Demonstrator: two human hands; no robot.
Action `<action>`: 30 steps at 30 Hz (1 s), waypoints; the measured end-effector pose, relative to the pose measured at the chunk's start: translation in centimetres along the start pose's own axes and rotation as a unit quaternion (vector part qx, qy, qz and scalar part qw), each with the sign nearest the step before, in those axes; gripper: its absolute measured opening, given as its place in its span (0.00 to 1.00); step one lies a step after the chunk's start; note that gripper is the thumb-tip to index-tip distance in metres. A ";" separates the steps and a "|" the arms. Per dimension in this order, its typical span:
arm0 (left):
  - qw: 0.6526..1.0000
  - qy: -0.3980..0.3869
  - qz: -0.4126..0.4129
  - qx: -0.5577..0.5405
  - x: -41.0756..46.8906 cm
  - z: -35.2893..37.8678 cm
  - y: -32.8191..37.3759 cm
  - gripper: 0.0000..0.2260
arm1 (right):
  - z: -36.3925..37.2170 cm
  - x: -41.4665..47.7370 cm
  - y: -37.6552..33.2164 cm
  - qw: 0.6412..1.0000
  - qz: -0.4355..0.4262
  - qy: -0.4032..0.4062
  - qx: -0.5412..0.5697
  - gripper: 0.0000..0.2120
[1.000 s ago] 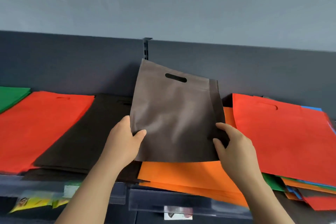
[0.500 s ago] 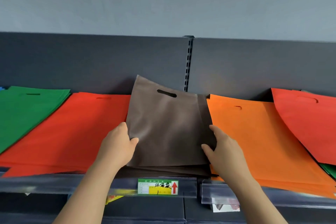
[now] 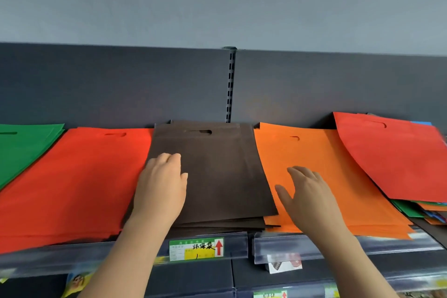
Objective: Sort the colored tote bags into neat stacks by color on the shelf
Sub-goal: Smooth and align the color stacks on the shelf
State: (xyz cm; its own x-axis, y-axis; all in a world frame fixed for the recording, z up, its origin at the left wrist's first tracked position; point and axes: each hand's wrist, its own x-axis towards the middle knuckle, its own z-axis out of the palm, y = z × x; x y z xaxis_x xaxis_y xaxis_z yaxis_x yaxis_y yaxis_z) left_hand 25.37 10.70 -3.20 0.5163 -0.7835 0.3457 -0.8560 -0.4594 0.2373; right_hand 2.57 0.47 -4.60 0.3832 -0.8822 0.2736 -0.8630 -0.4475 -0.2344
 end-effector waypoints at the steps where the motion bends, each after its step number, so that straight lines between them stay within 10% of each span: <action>1: 1.000 0.000 0.018 -0.011 0.0 0.1 1.3 0.18 | -0.3 0.0 0.9 1.000 0.008 0.005 0.005 0.23; 13: 0.978 -0.041 0.178 -0.100 -0.1 5.1 20.1 0.15 | -4.4 0.2 17.7 0.994 0.094 0.055 -0.014 0.16; 30: 0.976 -0.136 0.063 -0.158 1.2 12.1 38.6 0.12 | -6.5 2.3 36.3 0.992 0.108 -0.001 -0.060 0.11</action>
State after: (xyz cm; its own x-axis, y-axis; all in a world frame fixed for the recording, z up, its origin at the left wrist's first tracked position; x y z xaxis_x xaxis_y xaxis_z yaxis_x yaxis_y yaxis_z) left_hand -7.36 -13.02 -4.60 0.3450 -0.9270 0.1473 -0.8385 -0.2339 0.4921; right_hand -30.00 -16.82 -6.38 0.1857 -0.9558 0.2277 -0.9579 -0.2277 -0.1746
